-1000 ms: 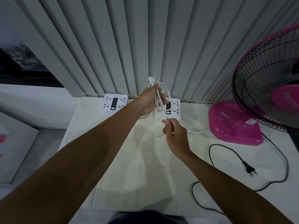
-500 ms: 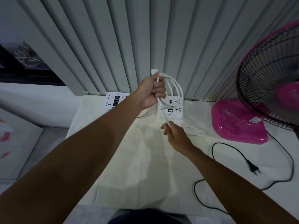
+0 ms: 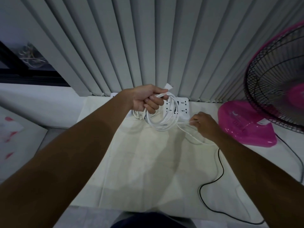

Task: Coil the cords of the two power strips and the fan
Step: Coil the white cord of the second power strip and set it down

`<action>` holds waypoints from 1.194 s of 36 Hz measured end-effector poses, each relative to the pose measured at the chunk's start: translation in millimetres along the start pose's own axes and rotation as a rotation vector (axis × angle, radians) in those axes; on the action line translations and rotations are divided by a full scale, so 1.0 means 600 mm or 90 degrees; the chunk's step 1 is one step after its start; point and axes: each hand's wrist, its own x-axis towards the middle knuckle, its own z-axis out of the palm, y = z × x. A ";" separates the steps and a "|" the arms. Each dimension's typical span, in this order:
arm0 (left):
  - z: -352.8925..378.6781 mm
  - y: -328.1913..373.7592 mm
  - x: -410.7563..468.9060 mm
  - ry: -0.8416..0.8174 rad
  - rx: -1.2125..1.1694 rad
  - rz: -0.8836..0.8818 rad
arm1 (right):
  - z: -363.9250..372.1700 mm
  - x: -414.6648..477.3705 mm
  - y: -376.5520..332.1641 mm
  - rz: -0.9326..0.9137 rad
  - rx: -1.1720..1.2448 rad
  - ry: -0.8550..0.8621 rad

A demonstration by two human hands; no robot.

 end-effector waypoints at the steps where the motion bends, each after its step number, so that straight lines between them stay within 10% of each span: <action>1: 0.003 -0.001 0.001 0.021 0.013 -0.007 | -0.008 0.004 -0.003 0.005 0.011 0.024; 8: 0.006 -0.007 0.011 0.115 0.008 0.021 | -0.060 0.007 -0.010 0.246 0.042 0.064; 14: 0.011 -0.019 0.031 0.130 -0.005 0.038 | -0.071 0.007 -0.013 0.479 0.657 -0.074; 20: 0.039 -0.033 0.068 0.236 0.077 0.032 | -0.099 0.011 -0.068 0.385 0.994 -0.135; 35: 0.132 -0.031 0.157 0.329 -0.210 0.203 | -0.046 -0.016 -0.141 -0.029 0.222 0.298; 43: 0.142 -0.022 0.219 0.266 -0.340 0.178 | 0.000 -0.068 -0.082 -0.040 -0.058 0.290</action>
